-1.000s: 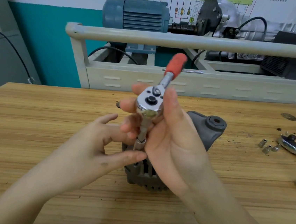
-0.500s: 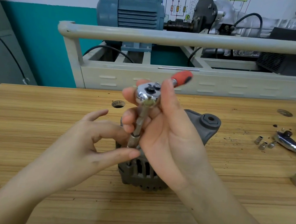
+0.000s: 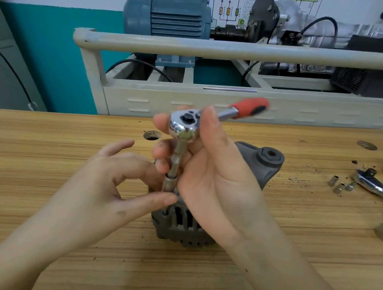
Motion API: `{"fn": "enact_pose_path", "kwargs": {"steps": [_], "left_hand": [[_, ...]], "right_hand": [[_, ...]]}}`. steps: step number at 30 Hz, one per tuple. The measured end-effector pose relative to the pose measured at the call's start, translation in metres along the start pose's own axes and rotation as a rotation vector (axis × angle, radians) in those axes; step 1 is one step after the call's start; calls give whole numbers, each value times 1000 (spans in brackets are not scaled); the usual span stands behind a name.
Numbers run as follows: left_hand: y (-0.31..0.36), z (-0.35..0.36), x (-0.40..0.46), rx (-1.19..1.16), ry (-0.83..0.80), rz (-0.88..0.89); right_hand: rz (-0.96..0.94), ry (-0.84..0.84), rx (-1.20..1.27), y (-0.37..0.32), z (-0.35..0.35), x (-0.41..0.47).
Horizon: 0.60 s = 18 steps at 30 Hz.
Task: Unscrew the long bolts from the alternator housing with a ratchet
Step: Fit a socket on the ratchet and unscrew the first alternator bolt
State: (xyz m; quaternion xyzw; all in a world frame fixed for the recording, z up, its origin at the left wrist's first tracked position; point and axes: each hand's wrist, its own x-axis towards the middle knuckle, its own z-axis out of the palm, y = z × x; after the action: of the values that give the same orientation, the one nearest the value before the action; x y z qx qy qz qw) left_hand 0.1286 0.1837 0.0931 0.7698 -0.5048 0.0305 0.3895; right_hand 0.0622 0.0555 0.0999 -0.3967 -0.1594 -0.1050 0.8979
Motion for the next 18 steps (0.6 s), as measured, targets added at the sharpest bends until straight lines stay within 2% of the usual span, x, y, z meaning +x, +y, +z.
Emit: {"fn": "enact_pose_path", "kwargs": {"steps": [4,13,18], "left_hand": [[0,1,-1,-28,-65,17],[1,7,-1,-14,30,-18],[-1,2,0,-52,-95,13]], "right_hand": [[24,-34,14,0,3,0],[-39,2,-15,-2,1,-2],[13,-14,11,0,1,0]]}}
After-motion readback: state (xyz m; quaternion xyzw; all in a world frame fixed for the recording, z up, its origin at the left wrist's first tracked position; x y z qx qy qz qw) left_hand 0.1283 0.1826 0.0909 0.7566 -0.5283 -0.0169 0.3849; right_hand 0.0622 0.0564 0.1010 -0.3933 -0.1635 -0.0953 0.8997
